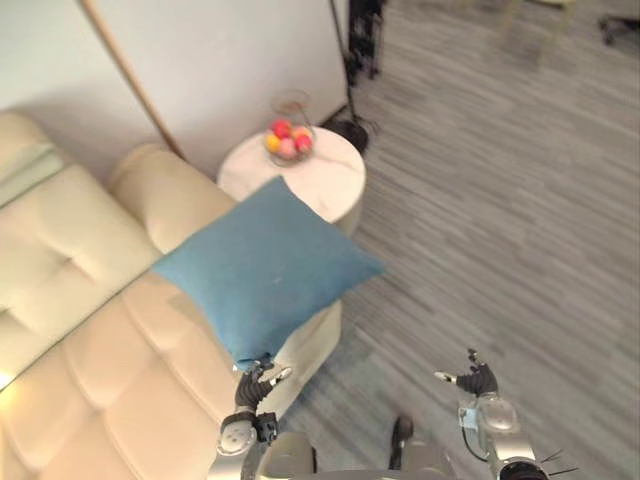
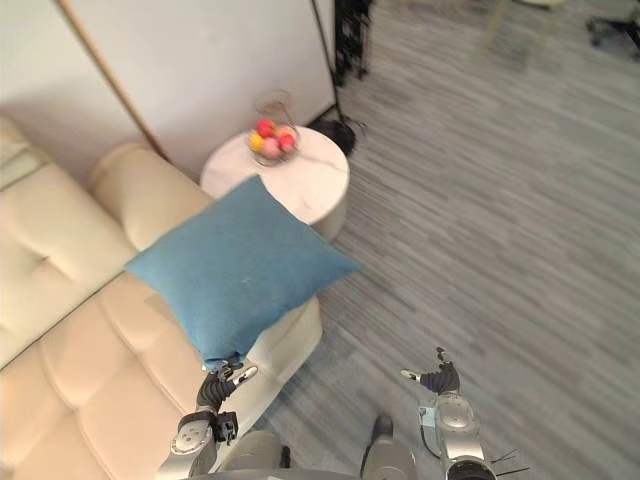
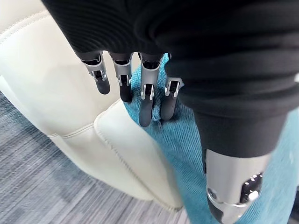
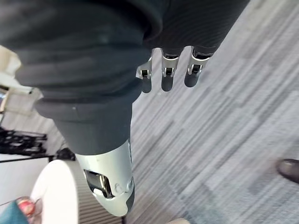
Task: Pick up cushions and gather them together orderly.
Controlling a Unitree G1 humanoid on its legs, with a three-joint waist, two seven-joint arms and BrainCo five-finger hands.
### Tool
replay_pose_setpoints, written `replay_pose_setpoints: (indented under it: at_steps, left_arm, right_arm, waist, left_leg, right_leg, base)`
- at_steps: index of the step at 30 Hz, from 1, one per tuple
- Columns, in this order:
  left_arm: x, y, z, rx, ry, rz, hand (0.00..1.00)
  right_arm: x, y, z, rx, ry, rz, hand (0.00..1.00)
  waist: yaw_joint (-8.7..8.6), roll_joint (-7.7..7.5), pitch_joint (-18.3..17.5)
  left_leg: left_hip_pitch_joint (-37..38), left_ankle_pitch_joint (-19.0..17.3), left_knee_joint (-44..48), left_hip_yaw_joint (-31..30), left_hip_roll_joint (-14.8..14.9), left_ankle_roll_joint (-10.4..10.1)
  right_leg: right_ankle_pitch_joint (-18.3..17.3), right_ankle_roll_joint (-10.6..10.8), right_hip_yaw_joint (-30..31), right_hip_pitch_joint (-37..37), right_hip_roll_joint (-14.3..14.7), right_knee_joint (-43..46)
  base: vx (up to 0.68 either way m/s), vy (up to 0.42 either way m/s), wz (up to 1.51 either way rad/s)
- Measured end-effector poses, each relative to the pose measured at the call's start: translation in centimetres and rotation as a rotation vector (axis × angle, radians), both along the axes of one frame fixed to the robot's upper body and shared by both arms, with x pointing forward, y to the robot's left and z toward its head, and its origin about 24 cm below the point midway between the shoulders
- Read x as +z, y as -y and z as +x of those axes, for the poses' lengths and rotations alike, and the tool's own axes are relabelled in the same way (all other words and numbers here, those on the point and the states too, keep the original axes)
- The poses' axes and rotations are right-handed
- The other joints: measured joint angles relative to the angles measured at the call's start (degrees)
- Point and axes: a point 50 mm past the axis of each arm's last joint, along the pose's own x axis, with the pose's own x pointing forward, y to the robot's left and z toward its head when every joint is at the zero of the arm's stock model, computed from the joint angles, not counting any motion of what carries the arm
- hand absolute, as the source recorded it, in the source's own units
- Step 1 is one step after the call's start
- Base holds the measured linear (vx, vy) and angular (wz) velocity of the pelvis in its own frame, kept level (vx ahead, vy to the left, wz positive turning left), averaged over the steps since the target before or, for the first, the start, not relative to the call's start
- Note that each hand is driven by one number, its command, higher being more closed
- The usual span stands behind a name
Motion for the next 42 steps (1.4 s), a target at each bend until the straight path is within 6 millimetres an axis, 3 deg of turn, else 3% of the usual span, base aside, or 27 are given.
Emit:
replay_pose_setpoints:
  at_steps: [1,2,5,8,10,11,12,13,14,16,19,20,21,23,25,28,33,37,42]
  left_arm:
    - [0.1,0.1,0.1,-0.004,0.009,-0.002,0.0]
    - [0.2,0.3,0.1,-0.01,0.014,-0.004,0.0]
    - [0.5,-0.8,0.4,-0.014,0.026,0.031,0.0]
    - [0.1,-1.9,-0.5,-0.011,-0.01,0.06,0.0]
    - [-0.4,-1.8,-1.4,-0.005,-0.039,0.053,0.0]
    - [-0.6,-1.4,-1.8,-0.004,-0.05,0.042,0.0]
    - [-0.7,-1.4,-1.9,-0.007,-0.058,0.042,0.0]
    - [-0.7,-1.5,-1.8,-0.01,-0.055,0.046,0.0]
    - [-0.6,-2.0,-1.7,-0.01,-0.053,0.062,0.0]
    - [-0.5,-2.8,-1.8,-0.008,-0.058,0.087,0.0]
    - [-0.2,-3.3,-1.2,-0.011,-0.039,0.106,0.0]
    - [0.1,-3.7,-0.8,-0.016,-0.026,0.125,0.0]
    - [0.2,-3.8,-0.5,-0.02,-0.018,0.131,0.0]
    - [0.3,-3.0,0.2,-0.025,-0.002,0.11,0.0]
    - [0.3,-2.8,0.2,-0.025,-0.001,0.103,0.0]
    - [0.3,-2.8,0.2,-0.027,0.002,0.104,0.0]
    - [0.9,-2.7,1.4,-0.037,0.037,0.106,0.0]
    - [1.7,-2.1,3.0,-0.092,0.081,0.121,0.0]
    - [4.3,0.4,7.2,-0.165,0.215,0.12,0.0]
  right_arm:
    - [0.1,0.2,0.0,-0.007,0.008,0.003,0.0]
    - [0.2,0.8,-0.1,-0.019,0.007,-0.006,0.0]
    - [-0.4,0.1,-0.6,-0.04,-0.015,0.028,0.0]
    - [-0.8,-0.3,-0.5,-0.064,-0.032,0.054,0.0]
    - [-0.8,0.2,-0.7,-0.087,-0.033,0.051,0.0]
    - [-0.7,0.9,-0.9,-0.104,-0.033,0.041,0.0]
    - [-0.6,1.2,-0.9,-0.11,-0.029,0.033,0.0]
    - [-0.6,1.3,-1.0,-0.11,-0.034,0.03,0.0]
    - [-0.9,1.3,-1.7,-0.114,-0.054,0.031,0.0]
    - [-1.2,1.5,-2.4,-0.121,-0.074,0.029,0.0]
    - [-1.1,2.3,-2.8,-0.154,-0.073,0.016,0.0]
    - [-1.0,2.8,-3.1,-0.19,-0.07,0.007,0.0]
    - [-1.0,3.1,-3.2,-0.208,-0.069,0.004,0.0]
    - [-0.3,4.8,-3.4,-0.245,-0.048,-0.033,0.0]
    - [0.9,5.3,-2.4,-0.233,0.01,-0.055,0.0]
    - [2.7,5.6,-0.9,-0.211,0.109,-0.081,0.0]
    - [4.2,5.5,0.8,-0.174,0.18,-0.098,0.0]
    - [4.8,3.1,3.5,-0.055,0.218,-0.083,0.0]
    - [7.1,-1.5,8.6,0.086,0.332,-0.012,0.0]
  waist:
    - [-0.06,0.18,-0.1]
    - [-0.04,1.68,-0.8]
    - [-0.05,-0.05,-1.1]
    - [0.36,-1.55,-0.7]
    - [0.44,-1.63,-0.7]
    - [-0.27,-1.35,-0.9]
    - [-0.59,-1.4,-1.0]
    - [-1.04,-1.64,-0.9]
    - [-2.07,-2.44,-1.0]
    - [-2.88,-3.14,-1.2]
    - [-4.3,-3.61,-1.4]
    - [-4.82,-4.33,-1.8]
    - [-5.02,-4.99,-1.8]
    - [-4.78,-2.37,-1.9]
    - [-4.95,-1.03,-2.1]
    - [-5.06,-0.95,-2.2]
    - [-5.03,-1.29,-2.4]
    - [-4.99,-1.26,-2.4]
    - [-4.36,-1.08,-0.9]
  left_leg:
    - [-0.9,1.4,-3.7,2.4,0.3,1.0]
    - [-3.0,5.0,-10.0,6.9,0.8,2.6]
    - [-1.7,5.3,-17.8,12.5,-1.5,3.4]
    - [-0.1,5.7,-20.0,11.2,-4.3,4.2]
    - [2.7,4.9,-21.1,11.2,-5.8,5.1]
    - [4.0,2.6,-22.9,10.2,-6.6,5.7]
    - [5.3,1.9,-24.1,9.2,-8.0,5.9]
    - [5.9,1.8,-24.5,8.6,-8.6,6.0]
    - [6.5,1.5,-24.6,7.1,-8.9,6.5]
    - [7.2,1.9,-24.5,5.3,-8.8,6.2]
    - [7.9,2.4,-24.6,1.8,-8.5,5.4]
    - [7.5,2.6,-24.1,0.3,-9.0,4.4]
    - [7.5,2.4,-23.7,-0.7,-9.5,3.9]
    - [7.5,3.1,-24.5,-2.7,-7.9,2.1]
    - [7.6,3.8,-26.5,-3.6,-6.9,1.0]
    - [9.0,5.3,-30.3,-4.1,-6.2,-0.6]
    - [9.6,7.9,-34.2,-5.0,-6.5,-0.6]
    - [8.2,10.1,-36.2,-5.8,-7.2,-0.5]
    - [4.7,13.1,-37.9,-6.8,-7.5,-0.4]
  right_leg:
    - [-0.6,0.5,-1.8,0.8,-0.2,-0.4]
    - [-2.1,1.5,-4.9,1.3,0.4,-0.2]
    - [-3.5,2.9,-10.9,1.8,-1.6,-0.1]
    - [-4.2,3.2,-12.4,4.3,-2.8,0.4]
    - [-6.2,4.3,-12.4,4.6,-5.4,5.9]
    - [-7.7,4.6,-12.2,2.9,-7.3,13.0]
    - [-8.1,4.0,-9.5,-1.2,-10.8,23.9]
    - [-7.3,2.8,-7.0,-3.7,-12.2,29.4]
    - [-9.2,3.2,-0.8,-7.8,-11.6,35.6]
    - [-12.7,2.8,5.6,-11.3,-8.3,35.8]
    - [-13.4,3.3,14.5,-13.7,-1.3,23.3]
    - [-9.8,2.7,17.1,-13.2,0.0,15.5]
    - [-5.4,1.8,17.8,-13.3,0.1,14.1]
    - [-5.6,1.0,15.9,-12.0,1.4,12.8]
    - [-5.0,0.0,14.6,-11.3,2.7,10.8]
    - [-4.3,-0.9,14.0,-10.4,4.0,8.4]
    - [-2.4,-1.2,12.6,-9.1,4.1,4.6]
    - [0.1,-1.2,11.5,-9.1,3.8,0.9]
    - [2.9,-1.8,10.9,-12.1,3.7,-0.9]
  base:
    - [0.16,-0.002,1.42]
    - [0.17,0.043,1.18]
    - [0.14,0.08,1.33]
    - [0.12,0.038,0.6]
    - [0.1,0.07,0.24]
    - [0.07,0.087,0.36]
    - [0.07,0.083,0.43]
    - [0.07,0.029,0.53]
    - [0.08,-0.024,0.64]
    - [0.12,-0.081,0.66]
    - [0.14,-0.141,0.65]
    - [0.15,-0.182,0.89]
    - [0.17,-0.189,0.84]
    - [0.17,-0.192,0.35]
    - [0.09,-0.142,0.09]
    - [0.07,-0.128,0.04]
    - [0.01,-0.016,0.12]
    - [-0.03,0.017,0.13]
    - [-0.12,-0.006,0.1]
